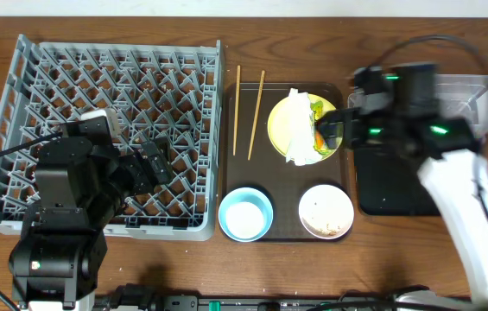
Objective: Sort waste into correct bins and load items into the dishwasher
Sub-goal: 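Grasp the white napkin with the right gripper, drop it in the clear bin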
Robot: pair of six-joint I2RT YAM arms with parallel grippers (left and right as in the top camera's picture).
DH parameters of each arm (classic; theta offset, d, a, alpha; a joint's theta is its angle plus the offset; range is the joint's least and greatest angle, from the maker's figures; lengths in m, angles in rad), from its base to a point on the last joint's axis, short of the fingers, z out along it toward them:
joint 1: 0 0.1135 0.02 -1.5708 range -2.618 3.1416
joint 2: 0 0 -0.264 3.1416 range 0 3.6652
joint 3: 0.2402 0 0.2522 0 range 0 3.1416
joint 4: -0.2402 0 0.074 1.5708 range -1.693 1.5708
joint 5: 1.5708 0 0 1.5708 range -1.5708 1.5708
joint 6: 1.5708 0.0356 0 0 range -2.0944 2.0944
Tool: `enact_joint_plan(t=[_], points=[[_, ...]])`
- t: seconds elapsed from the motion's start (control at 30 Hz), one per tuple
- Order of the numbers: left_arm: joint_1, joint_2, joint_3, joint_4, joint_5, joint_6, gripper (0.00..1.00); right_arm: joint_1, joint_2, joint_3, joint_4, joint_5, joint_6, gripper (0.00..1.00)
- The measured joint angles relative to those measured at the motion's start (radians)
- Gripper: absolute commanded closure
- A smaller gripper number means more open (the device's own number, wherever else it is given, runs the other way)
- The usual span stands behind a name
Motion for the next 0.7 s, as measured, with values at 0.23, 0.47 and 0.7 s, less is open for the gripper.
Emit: enact_joint_plan(t=[0.23,0.47,0.7], points=[[0.000,0.000,0.000,0.001,0.000,0.000,0.03,0.056,0.232,0.000,0.148,0.142,0.062,0.36],[0.000,0.000,0.000,0.000,0.000,0.000,0.03,0.119,0.393,0.000,0.292,0.154,0.063,0.43],[0.000,0.000,0.000,0.000,0.000,0.000,0.03,0.170,0.504,0.000,0.386,0.219,0.100,0.54]])
